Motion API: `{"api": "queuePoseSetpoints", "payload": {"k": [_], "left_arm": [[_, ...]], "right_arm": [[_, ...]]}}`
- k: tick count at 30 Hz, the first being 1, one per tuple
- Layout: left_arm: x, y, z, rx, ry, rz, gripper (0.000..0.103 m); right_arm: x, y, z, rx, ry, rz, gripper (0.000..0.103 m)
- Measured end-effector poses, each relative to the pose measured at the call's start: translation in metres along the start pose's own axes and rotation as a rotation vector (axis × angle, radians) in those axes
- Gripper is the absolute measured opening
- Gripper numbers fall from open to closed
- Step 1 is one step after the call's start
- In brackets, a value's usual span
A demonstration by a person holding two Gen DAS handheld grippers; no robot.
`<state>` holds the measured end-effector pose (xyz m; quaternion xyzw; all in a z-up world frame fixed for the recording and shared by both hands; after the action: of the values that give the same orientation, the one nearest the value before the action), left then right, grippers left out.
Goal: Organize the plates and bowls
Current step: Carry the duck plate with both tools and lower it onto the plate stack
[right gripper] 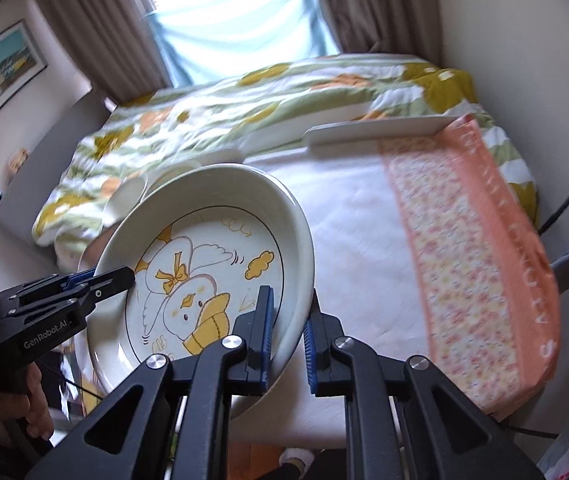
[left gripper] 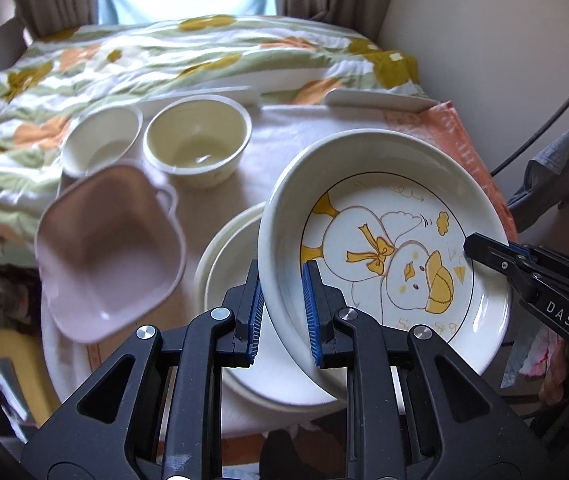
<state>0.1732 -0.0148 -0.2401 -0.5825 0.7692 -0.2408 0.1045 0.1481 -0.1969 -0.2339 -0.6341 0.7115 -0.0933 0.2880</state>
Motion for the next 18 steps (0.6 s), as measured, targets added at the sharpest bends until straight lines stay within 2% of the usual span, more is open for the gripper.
{"api": "queuePoseSetpoints", "payload": {"k": [4, 11, 18], "left_arm": [[-0.014, 0.029, 0.012, -0.036, -0.029, -0.055, 0.017], [-0.018, 0.051, 0.041, -0.092, -0.070, -0.085, 0.017], [-0.022, 0.060, 0.053, -0.108, -0.080, -0.114, 0.017]], "right_arm": [[-0.008, 0.012, 0.024, -0.059, -0.009, -0.066, 0.013], [-0.004, 0.028, 0.060, -0.144, -0.031, -0.094, 0.013], [-0.011, 0.029, 0.071, -0.155, -0.006, -0.171, 0.013]]}}
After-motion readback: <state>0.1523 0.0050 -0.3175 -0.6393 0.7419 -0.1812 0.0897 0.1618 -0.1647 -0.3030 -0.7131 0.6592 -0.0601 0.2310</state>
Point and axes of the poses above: each gripper's, at about its wrist camera, not at the fingertips, and z roughly the way its jaws point, x to its right, y to its underside, the point moved 4 cm from there along z, roughly the way its jaws point, and after that the axes turned 4 degrees about z, right-handed, at the moved point
